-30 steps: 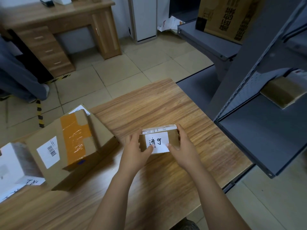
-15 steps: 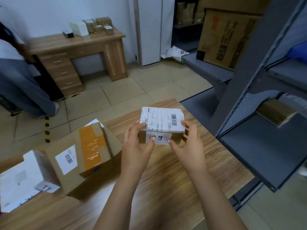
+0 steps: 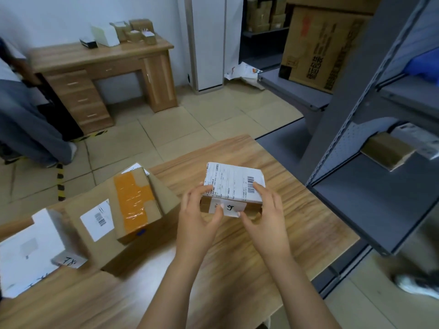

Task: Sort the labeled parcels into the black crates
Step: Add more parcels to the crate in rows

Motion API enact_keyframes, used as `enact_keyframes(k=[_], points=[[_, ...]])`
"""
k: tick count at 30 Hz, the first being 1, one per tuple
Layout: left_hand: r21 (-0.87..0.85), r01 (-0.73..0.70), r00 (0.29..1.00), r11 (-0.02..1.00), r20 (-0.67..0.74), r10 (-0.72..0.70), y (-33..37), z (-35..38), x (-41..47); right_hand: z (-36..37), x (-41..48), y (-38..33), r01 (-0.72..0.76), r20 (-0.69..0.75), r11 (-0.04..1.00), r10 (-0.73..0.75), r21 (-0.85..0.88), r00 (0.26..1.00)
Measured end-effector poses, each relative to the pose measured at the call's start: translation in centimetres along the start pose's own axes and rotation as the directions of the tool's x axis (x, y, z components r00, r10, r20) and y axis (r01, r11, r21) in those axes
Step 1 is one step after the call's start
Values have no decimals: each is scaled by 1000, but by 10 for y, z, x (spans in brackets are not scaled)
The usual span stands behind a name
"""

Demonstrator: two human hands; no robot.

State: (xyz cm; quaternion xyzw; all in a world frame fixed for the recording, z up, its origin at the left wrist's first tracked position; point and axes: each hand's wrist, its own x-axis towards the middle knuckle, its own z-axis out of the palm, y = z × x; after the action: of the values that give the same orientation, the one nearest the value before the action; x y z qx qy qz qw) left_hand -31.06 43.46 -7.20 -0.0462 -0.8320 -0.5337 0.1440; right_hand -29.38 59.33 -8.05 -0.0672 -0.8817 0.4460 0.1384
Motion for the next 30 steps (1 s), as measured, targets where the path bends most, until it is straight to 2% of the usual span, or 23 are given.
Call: enact_keyframes(k=[4, 9, 14, 16, 18, 20, 22, 26, 28, 30], points=[[15, 111, 992, 994, 53, -112, -40, 17, -31, 22, -32, 38, -130, 70, 992, 130, -9, 989], [78, 252, 957, 964, 124, -261, -75, 34, -65, 39, -58, 71, -216, 148, 976, 219, -36, 965], [139, 296, 932, 945, 173, -318, -89, 39, -67, 34, -60, 82, -172, 169, 983, 181, -65, 969], [151, 318, 932, 936, 132, -337, -86, 40, -68, 27, -47, 86, -149, 160, 985, 162, -88, 974], [158, 348, 929, 924, 77, -363, -77, 46, -73, 23, -26, 89, -93, 235, 992, 112, -88, 965], [146, 379, 919, 914, 58, -390, -69, 56, -81, 25, -4, 94, -34, 344, 993, 69, -109, 936], [112, 420, 901, 900, 65, -429, -65, 65, -88, 29, 10, 97, -40, 444, 993, 84, -108, 892], [-6, 546, 829, 838, 151, -539, -70, 69, -75, 26, 15, 105, -68, 530, 996, 84, -50, 844], [-49, 531, 838, 846, 181, -515, -76, 68, -68, 22, 15, 107, -94, 582, 996, 81, -9, 809], [7, 488, 853, 873, 212, -478, -82, 68, -70, 20, 17, 108, -95, 649, 995, 58, 22, 758]])
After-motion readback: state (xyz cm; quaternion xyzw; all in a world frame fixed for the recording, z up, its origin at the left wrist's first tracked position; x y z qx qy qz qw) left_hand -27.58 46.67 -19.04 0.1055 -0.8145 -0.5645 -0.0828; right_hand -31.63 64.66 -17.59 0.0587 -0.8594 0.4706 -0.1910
